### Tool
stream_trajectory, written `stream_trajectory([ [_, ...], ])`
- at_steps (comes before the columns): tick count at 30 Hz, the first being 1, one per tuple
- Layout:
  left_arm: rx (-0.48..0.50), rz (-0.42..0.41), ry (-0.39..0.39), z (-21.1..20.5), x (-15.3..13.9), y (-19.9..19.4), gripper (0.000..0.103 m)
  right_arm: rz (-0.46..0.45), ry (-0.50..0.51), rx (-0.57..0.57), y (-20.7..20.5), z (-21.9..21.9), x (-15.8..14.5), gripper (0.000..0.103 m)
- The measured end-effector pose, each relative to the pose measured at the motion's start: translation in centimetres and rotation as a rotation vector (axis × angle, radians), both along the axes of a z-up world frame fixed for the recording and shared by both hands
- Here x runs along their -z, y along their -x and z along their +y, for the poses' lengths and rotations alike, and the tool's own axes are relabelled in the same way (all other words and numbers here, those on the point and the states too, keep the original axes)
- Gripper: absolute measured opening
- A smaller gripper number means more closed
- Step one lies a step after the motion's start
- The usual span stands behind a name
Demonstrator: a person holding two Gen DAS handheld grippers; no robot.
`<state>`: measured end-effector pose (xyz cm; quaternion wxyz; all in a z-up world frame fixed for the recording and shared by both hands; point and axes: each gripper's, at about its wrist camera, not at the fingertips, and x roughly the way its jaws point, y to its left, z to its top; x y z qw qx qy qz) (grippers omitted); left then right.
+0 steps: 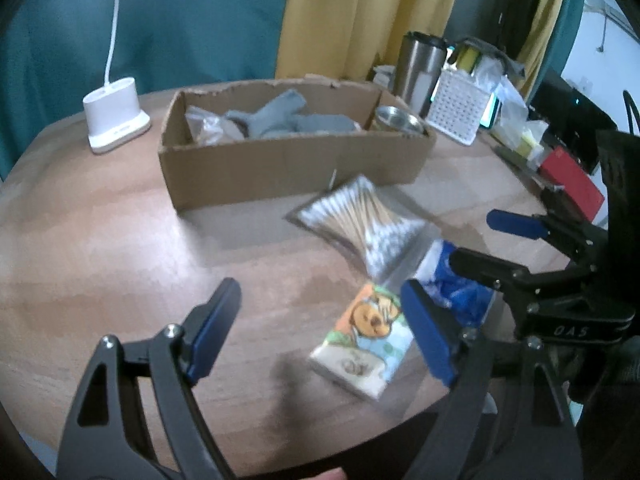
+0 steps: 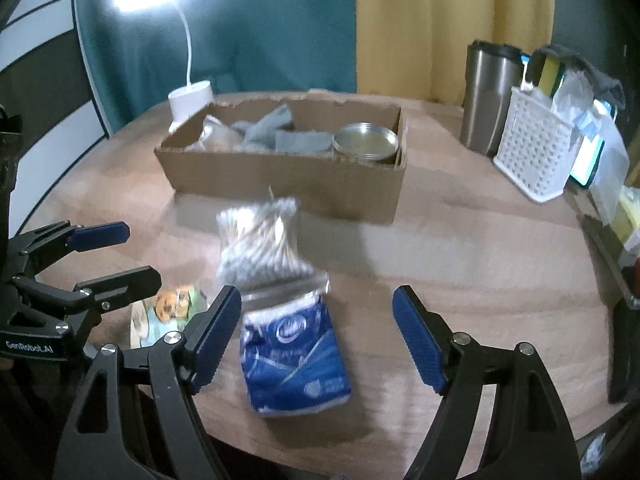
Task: Organize objects
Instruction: 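Grasp the cartoon tissue pack with the left tool while the right tool grasps the blue tissue pack, then lower both tissue packs into the box and open both tools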
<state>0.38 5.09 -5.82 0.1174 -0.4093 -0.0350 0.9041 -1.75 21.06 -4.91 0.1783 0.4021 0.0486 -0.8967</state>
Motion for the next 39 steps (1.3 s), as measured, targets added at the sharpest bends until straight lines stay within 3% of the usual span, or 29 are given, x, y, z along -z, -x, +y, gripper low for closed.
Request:
stream_trajectory([
  [8,0.051,-0.027,0.02,1.0,1.0,-0.7,0.083,-0.042,-0.028,-0.019,-1.0,-0.1,1.9,0.081],
  [19,0.116,-0.039,0.126,2.9,3.0,-0.5,0.083,-0.073,-0.041,-0.039,-1.4,-0.2,3.4,0.08],
  [21,0.122,-0.029,0.134,3.0,3.1,-0.3,0.082,-0.072,-0.033,-0.053,-1.4,-0.2,3.4,0.069],
  [22,0.124,-0.025,0.137,3.0,3.1,-0.2,0.081,-0.065,-0.033,-0.058,-1.4,-0.2,3.3,0.065],
  [23,0.127,-0.02,0.141,3.0,3.1,-0.2,0.072,-0.062,-0.031,-0.061,-1.3,-0.2,3.2,0.058],
  [25,0.13,-0.014,0.145,2.9,2.9,-0.1,0.059,-0.066,-0.021,-0.064,-1.2,-0.1,3.2,0.056],
  [28,0.136,-0.022,0.132,2.7,2.8,0.2,0.049,-0.071,-0.007,-0.072,-1.2,0.4,3.0,0.053],
  [39,0.097,-0.018,0.052,1.3,1.0,0.7,0.048,-0.023,-0.011,-0.032,-0.8,2.0,0.3,0.05],
])
